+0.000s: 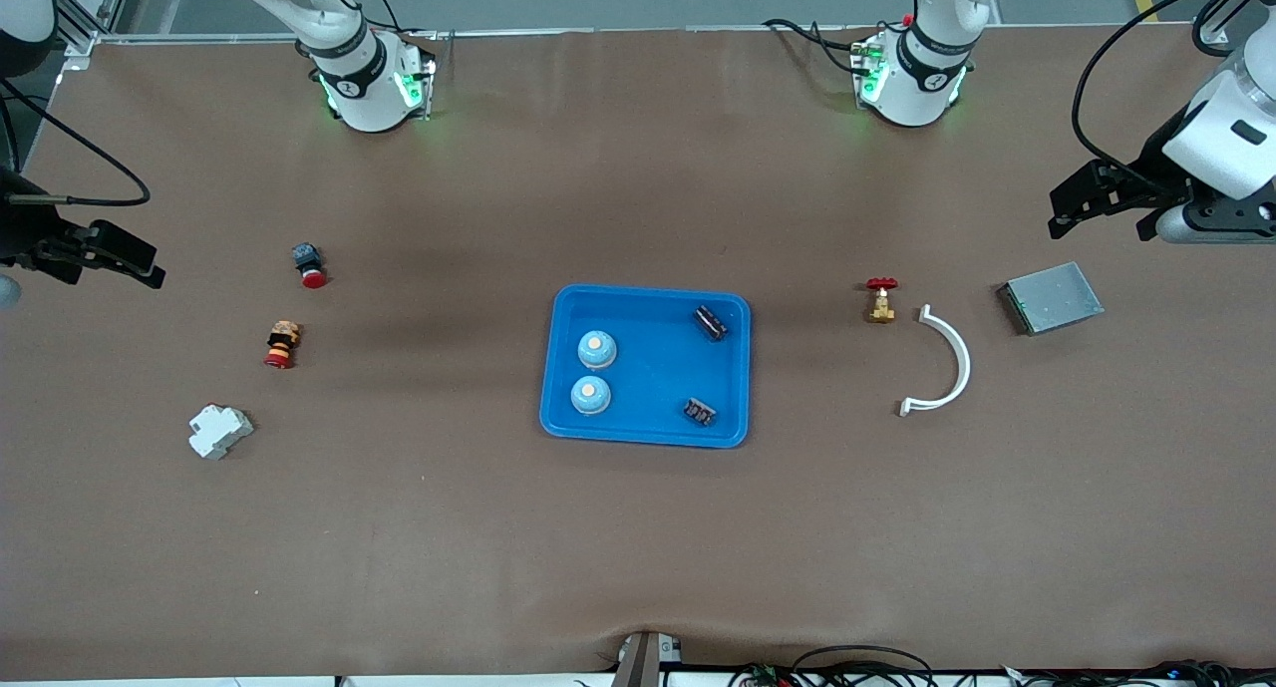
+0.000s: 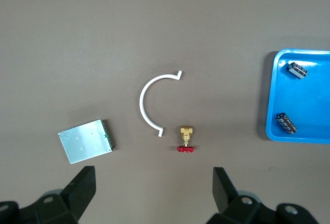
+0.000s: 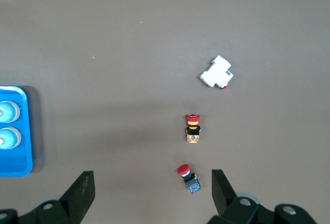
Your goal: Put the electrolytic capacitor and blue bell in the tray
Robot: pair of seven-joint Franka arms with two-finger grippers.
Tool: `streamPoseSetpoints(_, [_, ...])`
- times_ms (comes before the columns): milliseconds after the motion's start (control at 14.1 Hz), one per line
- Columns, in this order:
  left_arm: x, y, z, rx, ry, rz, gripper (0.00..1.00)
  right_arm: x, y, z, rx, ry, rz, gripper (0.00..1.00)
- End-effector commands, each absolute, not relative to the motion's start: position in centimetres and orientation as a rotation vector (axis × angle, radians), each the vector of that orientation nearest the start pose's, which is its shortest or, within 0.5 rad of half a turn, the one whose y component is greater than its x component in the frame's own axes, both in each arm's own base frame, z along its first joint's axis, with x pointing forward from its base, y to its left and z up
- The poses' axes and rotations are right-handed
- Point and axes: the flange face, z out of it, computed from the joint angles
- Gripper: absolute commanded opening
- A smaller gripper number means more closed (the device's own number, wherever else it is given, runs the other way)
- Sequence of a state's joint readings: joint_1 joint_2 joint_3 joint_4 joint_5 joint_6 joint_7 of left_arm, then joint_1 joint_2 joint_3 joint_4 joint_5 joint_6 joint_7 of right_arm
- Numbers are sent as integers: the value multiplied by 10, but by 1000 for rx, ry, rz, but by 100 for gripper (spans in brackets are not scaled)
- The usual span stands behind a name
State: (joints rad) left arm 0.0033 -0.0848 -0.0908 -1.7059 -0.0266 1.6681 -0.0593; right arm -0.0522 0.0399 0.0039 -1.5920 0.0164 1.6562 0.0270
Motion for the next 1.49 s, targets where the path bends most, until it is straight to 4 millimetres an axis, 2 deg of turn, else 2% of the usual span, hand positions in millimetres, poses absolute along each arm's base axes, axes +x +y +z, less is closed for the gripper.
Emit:
streamPoseSetpoints(0, [537,-50,620,-3166,53,-63,100,563,-24,602,-3129,114,-36,100])
streamPoseSetpoints(566, [544,-43,615,-3167,31,-53,100,558,-28,608,-3124,129,-39,100])
streamPoseSetpoints(991, [544,-43,614,-3167,31,-48,100,559,-17,609,-3119,119,-53,100])
streamPoseSetpoints(1415, [547,-43,609,-3168,21,-34,100,560,-18,605,-3119,122,-45,100])
